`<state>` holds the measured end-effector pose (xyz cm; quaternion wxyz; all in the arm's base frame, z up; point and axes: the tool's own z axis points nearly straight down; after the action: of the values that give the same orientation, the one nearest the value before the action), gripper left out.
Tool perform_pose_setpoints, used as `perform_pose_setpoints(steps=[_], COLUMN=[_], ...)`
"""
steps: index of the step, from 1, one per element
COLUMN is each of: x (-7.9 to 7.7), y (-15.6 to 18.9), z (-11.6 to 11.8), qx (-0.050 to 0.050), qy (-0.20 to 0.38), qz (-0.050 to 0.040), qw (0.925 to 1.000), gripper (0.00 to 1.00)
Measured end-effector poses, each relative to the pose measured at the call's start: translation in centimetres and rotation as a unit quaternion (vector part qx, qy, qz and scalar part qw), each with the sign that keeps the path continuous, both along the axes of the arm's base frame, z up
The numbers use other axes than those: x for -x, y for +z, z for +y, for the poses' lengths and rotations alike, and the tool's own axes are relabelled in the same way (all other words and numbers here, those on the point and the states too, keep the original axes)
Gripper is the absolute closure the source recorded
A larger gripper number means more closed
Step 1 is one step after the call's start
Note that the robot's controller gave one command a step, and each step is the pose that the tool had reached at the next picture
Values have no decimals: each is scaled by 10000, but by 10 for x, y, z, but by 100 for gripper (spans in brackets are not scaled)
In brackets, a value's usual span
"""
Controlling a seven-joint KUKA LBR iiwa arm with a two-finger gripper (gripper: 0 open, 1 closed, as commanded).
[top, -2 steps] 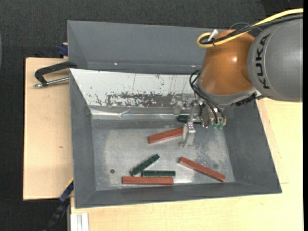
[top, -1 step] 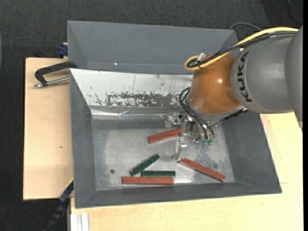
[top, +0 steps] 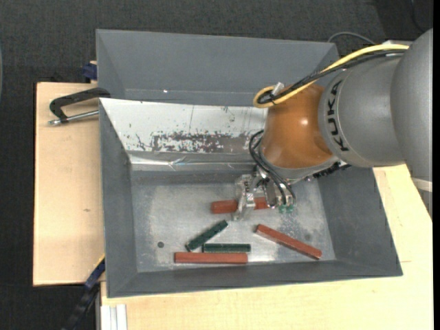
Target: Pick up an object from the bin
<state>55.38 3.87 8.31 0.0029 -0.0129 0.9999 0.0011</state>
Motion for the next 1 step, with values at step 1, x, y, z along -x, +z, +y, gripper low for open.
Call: perform_pose_setpoints(steps=[1], x=[0], y=[5], z=[2], qx=[-1], qy=[-33], qz=[-4], qw=[10000], gripper=[100])
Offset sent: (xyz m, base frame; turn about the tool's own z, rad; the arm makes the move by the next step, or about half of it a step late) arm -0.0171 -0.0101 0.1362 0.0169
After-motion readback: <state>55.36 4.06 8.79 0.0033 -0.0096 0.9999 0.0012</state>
